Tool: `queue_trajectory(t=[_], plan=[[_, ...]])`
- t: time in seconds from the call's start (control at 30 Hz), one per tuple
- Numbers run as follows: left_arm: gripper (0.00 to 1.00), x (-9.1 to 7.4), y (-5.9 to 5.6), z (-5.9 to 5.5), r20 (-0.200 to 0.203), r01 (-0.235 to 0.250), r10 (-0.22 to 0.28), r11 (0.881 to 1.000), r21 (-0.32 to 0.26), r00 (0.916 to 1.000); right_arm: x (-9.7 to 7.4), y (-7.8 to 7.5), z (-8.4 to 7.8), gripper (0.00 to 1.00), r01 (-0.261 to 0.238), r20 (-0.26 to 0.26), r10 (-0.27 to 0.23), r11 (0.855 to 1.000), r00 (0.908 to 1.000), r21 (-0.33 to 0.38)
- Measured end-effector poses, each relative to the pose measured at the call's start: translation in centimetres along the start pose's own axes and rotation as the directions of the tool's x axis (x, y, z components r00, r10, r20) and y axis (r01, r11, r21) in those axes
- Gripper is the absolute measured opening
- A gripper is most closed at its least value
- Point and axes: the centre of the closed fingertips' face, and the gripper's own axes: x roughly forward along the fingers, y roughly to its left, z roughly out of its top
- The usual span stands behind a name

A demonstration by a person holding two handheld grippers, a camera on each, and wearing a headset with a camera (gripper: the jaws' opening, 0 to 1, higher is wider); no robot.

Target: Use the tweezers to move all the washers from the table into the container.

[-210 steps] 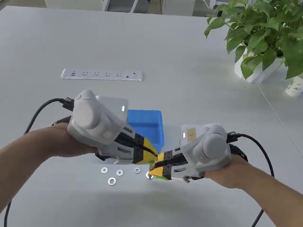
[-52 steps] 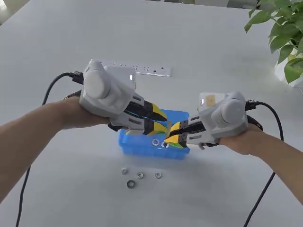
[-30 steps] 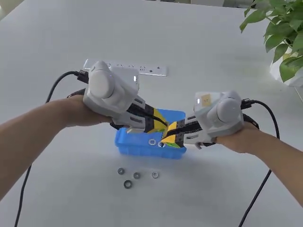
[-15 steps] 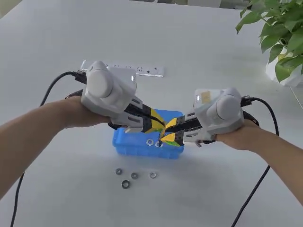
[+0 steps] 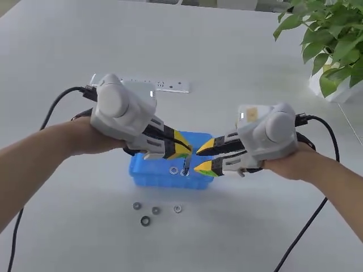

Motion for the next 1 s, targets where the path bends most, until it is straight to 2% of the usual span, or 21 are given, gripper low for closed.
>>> queue_trajectory(t=[0.33,0.73,1.0], plan=[[0.04,-0.2,0.1,0.4,0.012,-0.004,0.004,1.000,-0.013,0.9999,-1.6,0.4,-0.3,0.27,0.039,0.007,-0.039,0.998,0.9992,0.049],[0.04,-1.5,0.2,1.5,0.026,-0.026,0.026,1.000,-0.007,0.9993,-4.0,1.3,-0.3,0.32,0.087,0.023,-0.090,0.992,0.9957,0.095],[0.04,-2.4,-0.2,2.0,0.029,-0.034,0.034,0.999,-0.004,0.9990,-5.4,2.0,-0.8,0.42,0.119,0.023,-0.123,0.984,0.9921,0.129]])
